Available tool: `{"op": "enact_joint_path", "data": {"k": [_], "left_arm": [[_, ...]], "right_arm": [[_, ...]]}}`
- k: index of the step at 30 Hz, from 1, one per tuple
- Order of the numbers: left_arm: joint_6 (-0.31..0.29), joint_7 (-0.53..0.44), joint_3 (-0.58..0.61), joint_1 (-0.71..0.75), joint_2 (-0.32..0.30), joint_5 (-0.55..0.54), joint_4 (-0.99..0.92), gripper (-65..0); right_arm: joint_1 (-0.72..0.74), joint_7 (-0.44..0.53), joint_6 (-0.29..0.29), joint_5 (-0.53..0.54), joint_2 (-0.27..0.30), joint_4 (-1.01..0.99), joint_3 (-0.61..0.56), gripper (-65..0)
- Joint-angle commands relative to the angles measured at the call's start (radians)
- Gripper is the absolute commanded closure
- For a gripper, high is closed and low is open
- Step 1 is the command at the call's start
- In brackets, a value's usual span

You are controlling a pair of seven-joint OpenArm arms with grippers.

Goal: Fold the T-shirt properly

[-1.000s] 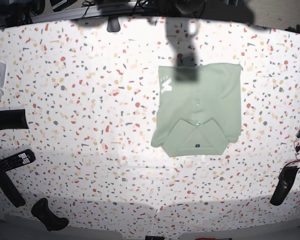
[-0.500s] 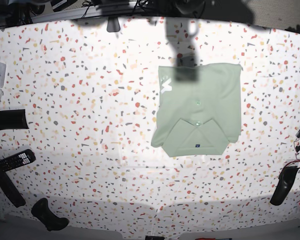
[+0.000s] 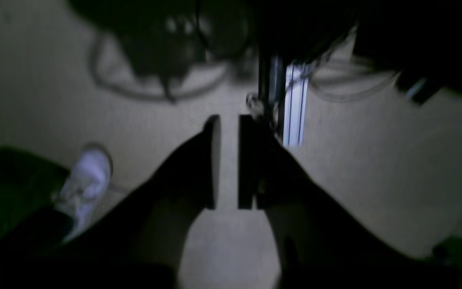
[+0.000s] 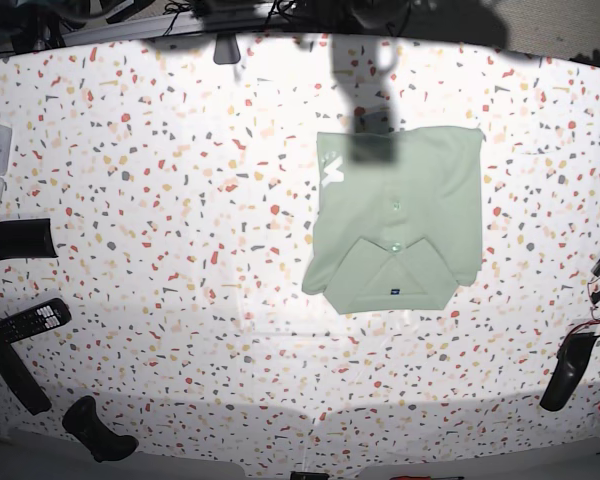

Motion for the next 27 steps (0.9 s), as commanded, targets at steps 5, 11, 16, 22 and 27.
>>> {"op": "enact_joint_path", "data": {"k": [5, 11, 16, 22, 27], "left_arm": [[-0.001, 0.121, -0.003, -0.014, 0.002, 0.000, 0.002, -2.1], [-0.033, 0.198, -0.003, -0.067, 0.009, 0.000, 0.002, -2.1], [-0.034, 0.168, -0.003, -0.072, 0.031, 0.020, 0.002, -2.1], [-0.033, 0.143, -0.003, -0.067, 0.053, 0.075, 0.002, -2.1], [-0.034, 0.134, -0.003, -0.067, 0.061, 0.174, 0.002, -2.1]], "right_arm": [[0.018, -0.114, 0.036, -0.008, 0.006, -0.001, 0.001, -12.2], [0.051, -0.156, 0.117, -0.008, 0.005, -0.001, 0.001, -8.4], [0.066, -0.217, 0.125, -0.008, 0.005, -0.001, 0.001, -8.4], [0.059, -0.178, 0.122, -0.004, 0.011, -0.001, 0.001, -8.4], [0.060, -0.175, 0.122, -0.004, 0.009, -0.001, 0.001, -8.4]]}}
